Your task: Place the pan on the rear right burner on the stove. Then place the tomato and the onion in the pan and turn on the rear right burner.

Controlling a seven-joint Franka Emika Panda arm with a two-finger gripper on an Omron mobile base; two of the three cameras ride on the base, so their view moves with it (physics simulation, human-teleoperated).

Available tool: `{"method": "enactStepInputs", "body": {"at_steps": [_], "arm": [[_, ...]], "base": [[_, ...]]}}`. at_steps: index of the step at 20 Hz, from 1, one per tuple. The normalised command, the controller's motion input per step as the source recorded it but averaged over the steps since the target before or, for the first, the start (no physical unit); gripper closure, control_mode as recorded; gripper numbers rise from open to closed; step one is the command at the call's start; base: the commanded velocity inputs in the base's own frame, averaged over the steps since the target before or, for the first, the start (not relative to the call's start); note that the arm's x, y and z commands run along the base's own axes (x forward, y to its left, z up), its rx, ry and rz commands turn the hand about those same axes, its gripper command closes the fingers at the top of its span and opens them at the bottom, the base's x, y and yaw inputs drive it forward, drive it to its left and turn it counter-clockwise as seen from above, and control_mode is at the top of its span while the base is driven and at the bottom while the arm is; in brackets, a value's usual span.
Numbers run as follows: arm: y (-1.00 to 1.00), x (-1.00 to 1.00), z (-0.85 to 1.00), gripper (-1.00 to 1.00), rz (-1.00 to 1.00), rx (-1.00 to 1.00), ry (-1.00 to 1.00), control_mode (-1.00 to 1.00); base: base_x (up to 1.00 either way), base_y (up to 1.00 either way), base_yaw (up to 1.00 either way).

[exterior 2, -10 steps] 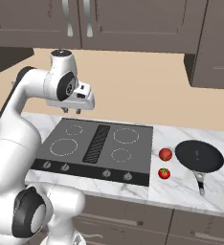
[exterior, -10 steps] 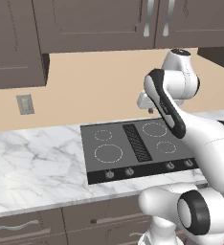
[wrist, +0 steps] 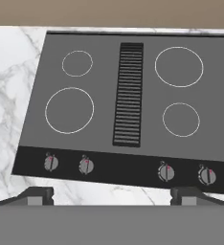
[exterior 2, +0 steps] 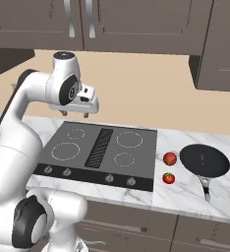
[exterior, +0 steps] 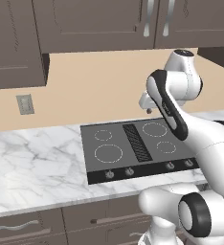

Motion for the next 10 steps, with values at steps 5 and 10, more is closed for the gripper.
{"method": "enactStepInputs", "body": {"at_steps": [5,10], "arm": [[-0.19,-0.09,-0.04,-1.0,0.0,0.0,0.0,-1.0],[-0.22,-0.07,-0.06,-1.0,0.0,0.0,0.0,-1.0]], "base": [[0.0,0.0,0.0],[0.0,0.0,0.0]]}}
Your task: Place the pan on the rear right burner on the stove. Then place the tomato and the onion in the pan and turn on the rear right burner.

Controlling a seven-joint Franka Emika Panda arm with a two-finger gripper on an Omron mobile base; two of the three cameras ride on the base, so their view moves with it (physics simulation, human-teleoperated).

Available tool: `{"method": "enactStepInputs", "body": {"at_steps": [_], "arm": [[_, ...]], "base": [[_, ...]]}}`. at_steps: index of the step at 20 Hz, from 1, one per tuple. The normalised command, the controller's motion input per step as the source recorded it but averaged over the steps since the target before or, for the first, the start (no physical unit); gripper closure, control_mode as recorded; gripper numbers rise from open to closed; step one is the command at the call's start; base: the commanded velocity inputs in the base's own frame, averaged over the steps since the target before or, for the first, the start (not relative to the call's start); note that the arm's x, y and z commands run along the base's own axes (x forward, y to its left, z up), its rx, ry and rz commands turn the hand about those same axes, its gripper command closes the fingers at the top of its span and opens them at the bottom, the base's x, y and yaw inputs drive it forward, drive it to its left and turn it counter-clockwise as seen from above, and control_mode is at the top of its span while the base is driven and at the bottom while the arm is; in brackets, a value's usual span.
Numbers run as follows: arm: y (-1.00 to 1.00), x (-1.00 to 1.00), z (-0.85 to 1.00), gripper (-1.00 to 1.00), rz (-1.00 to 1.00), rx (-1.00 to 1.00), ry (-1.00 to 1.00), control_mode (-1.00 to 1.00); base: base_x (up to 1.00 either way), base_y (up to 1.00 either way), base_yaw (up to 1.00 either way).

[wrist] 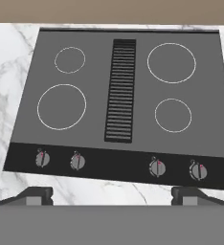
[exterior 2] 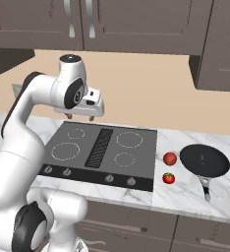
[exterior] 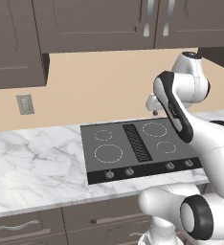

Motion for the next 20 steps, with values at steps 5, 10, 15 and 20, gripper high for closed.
{"method": "enactStepInputs", "body": {"at_steps": [5,10,15,20], "arm": [[-0.19,-0.05,-0.19,-1.0,0.0,-0.04,0.0,-1.0],[-0.18,-0.04,-0.27,-1.0,0.0,-0.06,0.0,-1.0],[-0.3,-0.1,-0.23,-1.0,0.0,-0.01,0.0,-1.0],[-0.39,-0.14,-0.18,-1.0,0.0,0.0,0.0,-1.0]], "base": [[0.0,0.0,0.0],[0.0,0.0,0.0],[0.0,0.0,0.0],[0.0,0.0,0.0]]}}
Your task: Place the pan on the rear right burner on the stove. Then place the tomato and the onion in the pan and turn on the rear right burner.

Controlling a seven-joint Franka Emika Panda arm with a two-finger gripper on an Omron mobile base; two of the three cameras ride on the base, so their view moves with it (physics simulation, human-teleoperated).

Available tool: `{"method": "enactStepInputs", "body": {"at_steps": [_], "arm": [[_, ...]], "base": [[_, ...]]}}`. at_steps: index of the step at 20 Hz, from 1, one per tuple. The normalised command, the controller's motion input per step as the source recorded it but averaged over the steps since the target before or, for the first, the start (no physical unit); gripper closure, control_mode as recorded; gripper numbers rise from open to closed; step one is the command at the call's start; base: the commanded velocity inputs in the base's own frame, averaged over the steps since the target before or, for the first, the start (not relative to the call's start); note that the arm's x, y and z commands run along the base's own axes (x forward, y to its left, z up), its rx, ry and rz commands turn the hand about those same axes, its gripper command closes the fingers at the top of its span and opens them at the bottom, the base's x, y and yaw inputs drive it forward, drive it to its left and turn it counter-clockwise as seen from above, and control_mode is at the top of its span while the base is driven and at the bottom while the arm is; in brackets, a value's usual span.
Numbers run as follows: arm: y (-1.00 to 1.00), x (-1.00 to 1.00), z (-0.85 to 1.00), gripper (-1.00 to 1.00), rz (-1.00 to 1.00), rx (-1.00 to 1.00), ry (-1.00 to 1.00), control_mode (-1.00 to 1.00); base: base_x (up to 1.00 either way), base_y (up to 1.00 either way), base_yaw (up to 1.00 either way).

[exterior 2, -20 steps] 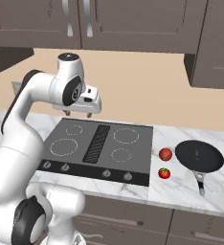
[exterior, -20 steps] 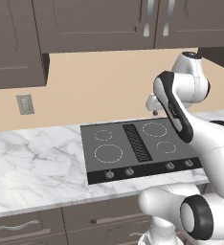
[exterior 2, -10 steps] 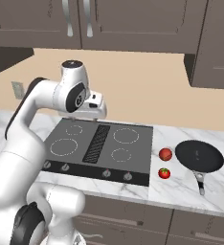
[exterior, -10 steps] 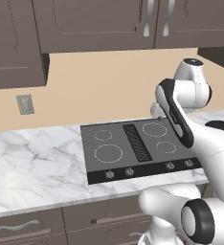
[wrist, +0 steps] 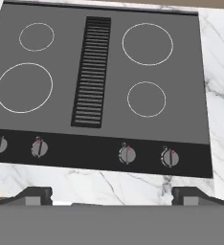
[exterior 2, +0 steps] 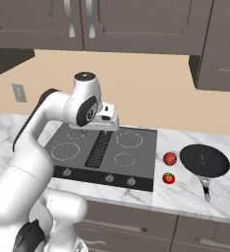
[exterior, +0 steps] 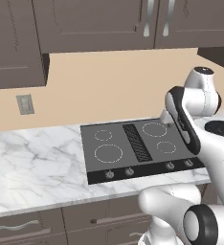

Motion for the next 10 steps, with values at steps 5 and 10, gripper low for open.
{"method": "enactStepInputs", "body": {"at_steps": [5,10], "arm": [[-0.44,-0.14,-0.2,-1.0,0.0,0.0,0.0,-1.0],[-0.43,-0.09,-0.2,-1.0,0.0,0.0,0.0,-1.0]], "base": [[0.0,0.0,0.0],[0.0,0.0,0.0]]}}
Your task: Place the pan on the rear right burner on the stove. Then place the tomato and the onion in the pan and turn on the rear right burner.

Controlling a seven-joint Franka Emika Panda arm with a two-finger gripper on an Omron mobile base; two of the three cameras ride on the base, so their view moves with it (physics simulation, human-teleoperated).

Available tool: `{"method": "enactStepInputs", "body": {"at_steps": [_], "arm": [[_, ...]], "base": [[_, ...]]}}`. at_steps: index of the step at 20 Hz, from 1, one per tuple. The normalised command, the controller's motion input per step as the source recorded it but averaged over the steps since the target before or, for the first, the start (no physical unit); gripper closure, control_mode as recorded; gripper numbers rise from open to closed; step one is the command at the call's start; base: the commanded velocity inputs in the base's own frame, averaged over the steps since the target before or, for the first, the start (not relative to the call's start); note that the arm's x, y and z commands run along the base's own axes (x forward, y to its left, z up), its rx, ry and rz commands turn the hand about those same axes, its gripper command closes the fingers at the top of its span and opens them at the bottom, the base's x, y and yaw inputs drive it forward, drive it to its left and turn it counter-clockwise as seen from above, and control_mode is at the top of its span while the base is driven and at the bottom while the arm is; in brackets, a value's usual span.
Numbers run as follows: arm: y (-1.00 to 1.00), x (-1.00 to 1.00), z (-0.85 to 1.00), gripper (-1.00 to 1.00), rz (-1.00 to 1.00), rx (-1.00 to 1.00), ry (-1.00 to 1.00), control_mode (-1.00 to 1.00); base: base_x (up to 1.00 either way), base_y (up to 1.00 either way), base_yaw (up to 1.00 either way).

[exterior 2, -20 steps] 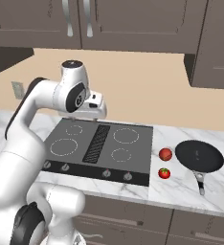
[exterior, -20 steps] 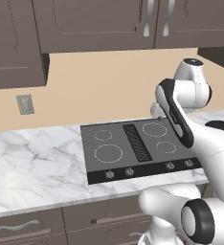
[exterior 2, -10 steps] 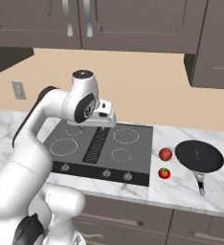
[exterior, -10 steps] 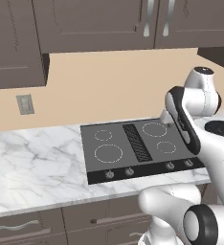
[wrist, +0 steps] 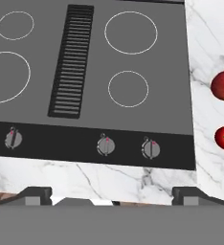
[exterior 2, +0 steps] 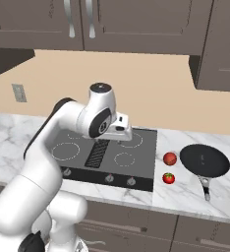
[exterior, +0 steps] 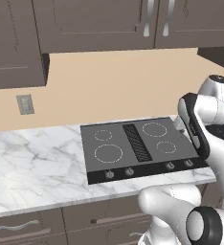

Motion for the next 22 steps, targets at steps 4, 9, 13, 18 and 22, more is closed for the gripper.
{"method": "enactStepInputs", "body": {"at_steps": [4,9,13,18,22], "arm": [[-0.46,-0.09,-0.19,-1.0,0.0,0.0,0.0,-1.0],[-0.44,-0.08,-0.2,-1.0,0.0,0.0,0.0,-1.0],[-0.43,-0.03,-0.2,-1.0,0.0,0.0,0.0,-1.0],[-0.4,0.0,-0.21,-1.0,0.0,0.0,0.0,-1.0],[-0.41,0.0,-0.21,-1.0,0.0,0.0,0.0,-1.0]], "base": [[0.0,0.0,0.0],[0.0,0.0,0.0],[0.0,0.0,0.0],[0.0,0.0,0.0],[0.0,0.0,0.0]]}}
